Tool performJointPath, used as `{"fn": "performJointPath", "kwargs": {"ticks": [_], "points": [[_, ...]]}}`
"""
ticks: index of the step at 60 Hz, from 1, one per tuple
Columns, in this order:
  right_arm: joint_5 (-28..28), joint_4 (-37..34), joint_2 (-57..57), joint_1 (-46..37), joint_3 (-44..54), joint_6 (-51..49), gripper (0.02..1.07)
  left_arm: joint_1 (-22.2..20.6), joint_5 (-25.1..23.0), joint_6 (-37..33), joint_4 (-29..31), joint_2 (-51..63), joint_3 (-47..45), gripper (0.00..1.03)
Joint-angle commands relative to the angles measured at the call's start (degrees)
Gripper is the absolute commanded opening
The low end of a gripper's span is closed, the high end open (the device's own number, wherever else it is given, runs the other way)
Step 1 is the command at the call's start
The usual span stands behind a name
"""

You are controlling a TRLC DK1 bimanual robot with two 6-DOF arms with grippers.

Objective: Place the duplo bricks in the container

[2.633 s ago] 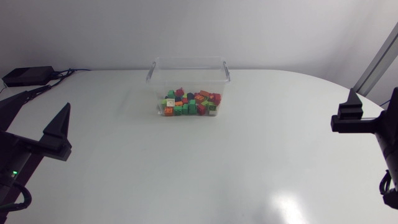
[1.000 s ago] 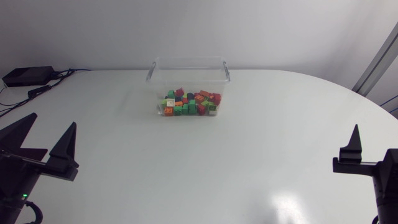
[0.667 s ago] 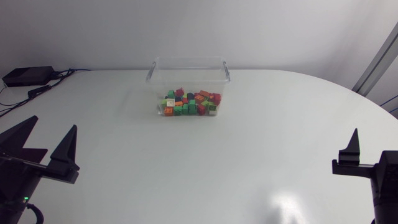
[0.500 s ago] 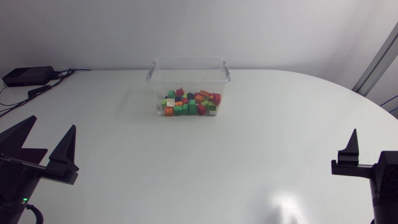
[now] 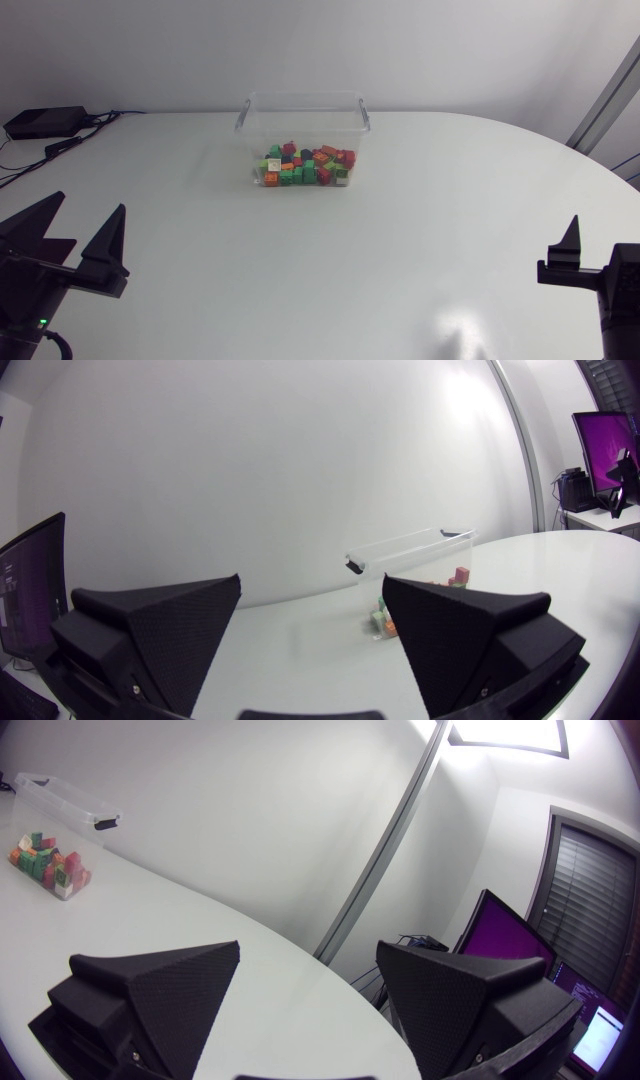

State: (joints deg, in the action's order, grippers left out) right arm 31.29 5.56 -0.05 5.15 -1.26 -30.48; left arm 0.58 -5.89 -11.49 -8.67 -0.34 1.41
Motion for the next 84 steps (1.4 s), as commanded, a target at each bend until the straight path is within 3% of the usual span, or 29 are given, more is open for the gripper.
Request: {"fn": "performJointPath", "kwargs": {"ticks": [1,14,26,49,72,77,84], "points": [[-0.3,-0.7,-0.4,0.1,1.5,2.6,1.02,-0.1,0.4,3.0,0.7,-0.5,-1.6,0.99],[-0.5,-1.7,-0.2,4.6,1.5,5.3,1.02,0.2,3.8,9.5,2.3,-0.5,-1.6,0.99],[-0.5,-1.8,-0.2,8.6,1.6,7.5,1.02,0.2,3.8,9.6,4.9,-0.5,-1.6,0.99],[-0.5,-2.0,0.0,8.5,1.6,15.9,1.02,0.2,3.9,9.6,5.2,-0.5,-1.6,0.99],[-0.8,-1.8,-0.2,3.6,1.6,21.9,1.02,0.1,4.1,9.0,6.0,-0.5,-1.6,0.99],[-2.6,-1.8,-0.2,-1.8,1.6,28.4,1.02,0.1,4.1,8.8,6.2,-0.5,-1.6,0.99],[-6.0,-2.2,-0.3,-2.4,1.6,29.0,1.02,0.0,4.3,9.1,6.5,-0.4,-1.6,0.99]]}}
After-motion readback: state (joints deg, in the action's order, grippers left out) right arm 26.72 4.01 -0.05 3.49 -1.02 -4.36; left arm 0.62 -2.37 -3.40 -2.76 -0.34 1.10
